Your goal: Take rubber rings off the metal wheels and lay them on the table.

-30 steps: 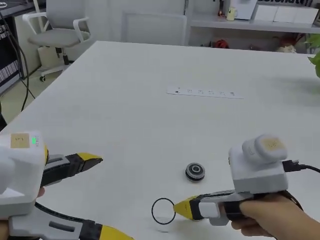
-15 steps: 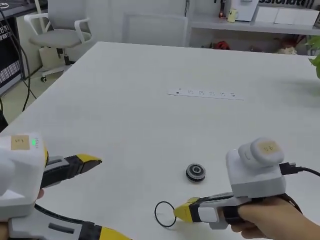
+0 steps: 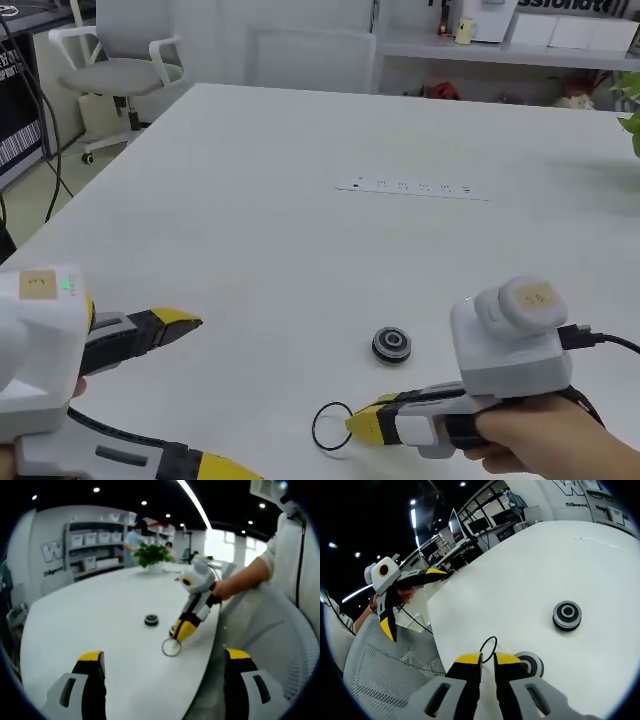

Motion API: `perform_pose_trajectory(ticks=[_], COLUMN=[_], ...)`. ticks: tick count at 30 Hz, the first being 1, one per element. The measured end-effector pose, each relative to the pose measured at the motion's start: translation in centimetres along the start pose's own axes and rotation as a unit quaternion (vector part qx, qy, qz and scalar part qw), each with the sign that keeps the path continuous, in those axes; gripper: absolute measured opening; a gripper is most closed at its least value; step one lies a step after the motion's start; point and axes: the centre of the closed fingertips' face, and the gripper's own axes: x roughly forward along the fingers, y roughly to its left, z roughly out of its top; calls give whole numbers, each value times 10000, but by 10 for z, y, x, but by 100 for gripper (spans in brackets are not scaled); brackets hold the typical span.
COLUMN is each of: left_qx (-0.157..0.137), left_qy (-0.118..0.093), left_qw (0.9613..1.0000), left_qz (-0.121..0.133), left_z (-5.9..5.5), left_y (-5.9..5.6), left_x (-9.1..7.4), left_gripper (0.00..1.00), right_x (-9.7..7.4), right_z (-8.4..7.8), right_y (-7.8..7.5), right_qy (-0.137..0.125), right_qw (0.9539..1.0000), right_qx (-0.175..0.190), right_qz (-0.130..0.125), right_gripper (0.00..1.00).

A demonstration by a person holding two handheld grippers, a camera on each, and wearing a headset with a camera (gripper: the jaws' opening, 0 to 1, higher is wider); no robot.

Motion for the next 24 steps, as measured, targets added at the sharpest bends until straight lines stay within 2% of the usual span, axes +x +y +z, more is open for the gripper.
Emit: perform_pose_trajectory(ticks=[3, 9, 18, 24], left_qx=[-1, -7, 0, 27], left_qy=[-7, -17, -17, -27], left_qw=[10000, 10000, 10000, 10000], left_qz=[5, 33, 22, 7], left_z=[0, 0, 2, 4], left_y=[0, 1, 1, 1], left_x=[0, -1, -1, 0], left_gripper=[99, 98, 98, 98], right_x=[-2, -6, -10, -16], right_z=[6, 12, 17, 28], right_y=[1, -5, -7, -10], right_qy=[-132, -259, -359, -506], right_qw=[9998, 9993, 9991, 9986], right_qx=[144, 271, 240, 96], right_qz=[76, -7, -51, -133], right_gripper=[7, 8, 9, 13])
